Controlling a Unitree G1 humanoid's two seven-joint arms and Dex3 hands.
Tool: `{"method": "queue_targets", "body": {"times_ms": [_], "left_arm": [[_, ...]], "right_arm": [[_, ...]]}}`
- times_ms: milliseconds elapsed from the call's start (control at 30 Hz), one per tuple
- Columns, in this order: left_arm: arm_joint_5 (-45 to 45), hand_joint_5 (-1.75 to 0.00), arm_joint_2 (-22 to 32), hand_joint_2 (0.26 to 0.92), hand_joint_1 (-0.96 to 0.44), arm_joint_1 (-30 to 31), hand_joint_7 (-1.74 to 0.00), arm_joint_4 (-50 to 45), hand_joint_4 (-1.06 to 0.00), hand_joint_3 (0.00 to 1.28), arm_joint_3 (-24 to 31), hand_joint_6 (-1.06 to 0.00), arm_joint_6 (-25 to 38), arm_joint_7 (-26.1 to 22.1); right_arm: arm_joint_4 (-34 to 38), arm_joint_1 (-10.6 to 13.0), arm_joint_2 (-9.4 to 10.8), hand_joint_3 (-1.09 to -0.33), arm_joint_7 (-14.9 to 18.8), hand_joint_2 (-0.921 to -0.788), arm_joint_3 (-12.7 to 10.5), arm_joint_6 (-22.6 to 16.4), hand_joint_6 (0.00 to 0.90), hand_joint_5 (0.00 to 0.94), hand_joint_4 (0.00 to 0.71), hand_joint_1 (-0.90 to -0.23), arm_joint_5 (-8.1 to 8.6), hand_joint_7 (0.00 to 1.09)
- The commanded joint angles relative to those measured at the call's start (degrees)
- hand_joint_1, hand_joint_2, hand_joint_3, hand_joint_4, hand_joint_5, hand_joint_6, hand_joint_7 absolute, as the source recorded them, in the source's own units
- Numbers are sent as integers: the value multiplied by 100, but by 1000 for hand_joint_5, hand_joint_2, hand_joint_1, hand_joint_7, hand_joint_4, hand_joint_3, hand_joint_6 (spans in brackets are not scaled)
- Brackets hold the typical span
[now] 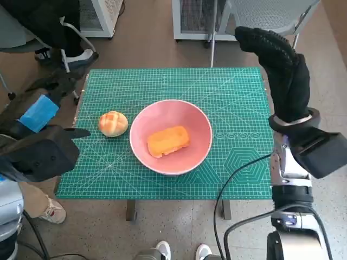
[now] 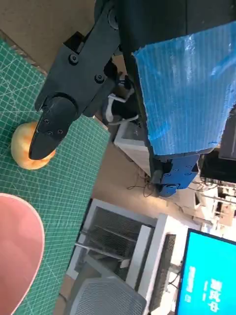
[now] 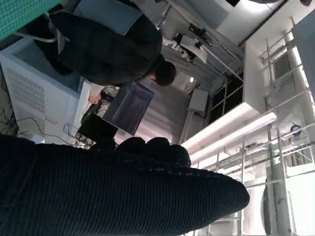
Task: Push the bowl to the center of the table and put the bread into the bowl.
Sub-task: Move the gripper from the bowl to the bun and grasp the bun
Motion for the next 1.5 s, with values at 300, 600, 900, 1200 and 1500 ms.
{"method": "queue_targets", "body": {"times_ms": [300, 600, 900, 1200, 1500], "left_arm": [[10, -2, 63, 737, -320, 228, -59, 80, -41, 2, 39, -213, 93, 211], [44, -3, -2, 741, -314, 205, -51, 254, -46, 2, -115, -215, 189, 313], [143, -6, 0, 744, -310, 137, -46, 384, -56, 3, -390, -221, 237, 367], [162, -8, -67, 750, -303, -128, -42, 871, -69, 4, -792, -231, 195, 421], [154, -3, -98, 754, -325, -394, -32, 1585, -66, 4, -1099, -230, -47, 534]], "right_arm": [[101, 70, -36, -779, 156, -921, -49, 67, 15, 0, 191, -660, 89, 393], [111, 64, -47, -779, 146, -921, -61, 82, 13, 0, 190, -660, 65, 397], [119, 67, -44, -779, 134, -921, -56, 75, 11, 0, 190, -659, 41, 402], [149, 54, -55, -779, 135, -921, -59, 64, 9, 0, 191, -659, 27, 406], [162, 37, -61, -779, 143, -921, -63, 71, 8, 0, 191, -659, 32, 409]]}}
